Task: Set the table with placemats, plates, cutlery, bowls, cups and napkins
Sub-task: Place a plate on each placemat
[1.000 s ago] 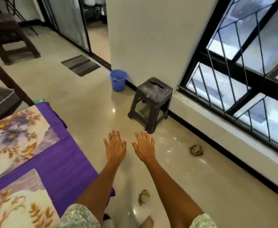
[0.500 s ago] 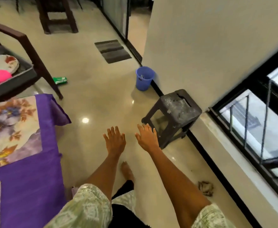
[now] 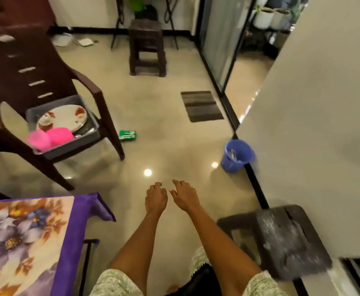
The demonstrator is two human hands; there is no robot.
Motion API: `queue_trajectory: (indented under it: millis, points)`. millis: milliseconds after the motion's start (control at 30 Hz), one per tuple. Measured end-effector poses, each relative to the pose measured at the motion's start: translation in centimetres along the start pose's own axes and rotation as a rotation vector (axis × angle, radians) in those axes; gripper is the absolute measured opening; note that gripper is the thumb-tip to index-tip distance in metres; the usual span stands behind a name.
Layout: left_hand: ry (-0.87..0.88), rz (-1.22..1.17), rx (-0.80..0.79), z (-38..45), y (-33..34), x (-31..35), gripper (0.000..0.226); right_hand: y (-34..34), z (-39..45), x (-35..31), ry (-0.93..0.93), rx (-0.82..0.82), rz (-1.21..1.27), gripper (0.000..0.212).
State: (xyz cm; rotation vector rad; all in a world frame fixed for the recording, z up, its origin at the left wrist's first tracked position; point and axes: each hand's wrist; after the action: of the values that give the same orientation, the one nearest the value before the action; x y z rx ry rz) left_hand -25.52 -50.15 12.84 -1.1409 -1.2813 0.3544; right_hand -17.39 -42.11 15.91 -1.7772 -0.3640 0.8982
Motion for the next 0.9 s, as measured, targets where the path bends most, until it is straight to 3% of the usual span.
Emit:
queue_trajectory:
  millis: [467,600,900]
  points:
    - [-0.552,-0.268,0.254,29.7,-3.6,2.1,0.027,0.4,33.2,-11.7,-0.328,-0.271,0.117,0.037]
    - [-0.743,-0.43,0.402,37.0,-6.5,-0.1,0.028,1.6,40.2,-17.6,-0.41,-0.355,0.178,0.032]
    - [-0.93,-0.597,0.581,52.5,-11.6,-10.1,0.02,8.1,54.0,-30.9,-0.47,-0.495,0.193,0.028]
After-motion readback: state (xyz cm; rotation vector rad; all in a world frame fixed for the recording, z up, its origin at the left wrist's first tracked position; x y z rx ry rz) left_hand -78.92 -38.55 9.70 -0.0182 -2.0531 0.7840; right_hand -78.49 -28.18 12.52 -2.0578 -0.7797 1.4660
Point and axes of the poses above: each hand's wrist, its own z-axis towards the middle knuckle, its own y-axis out of the palm, x = y × z, and after that the axes turned 13 degrees about x, right-handed
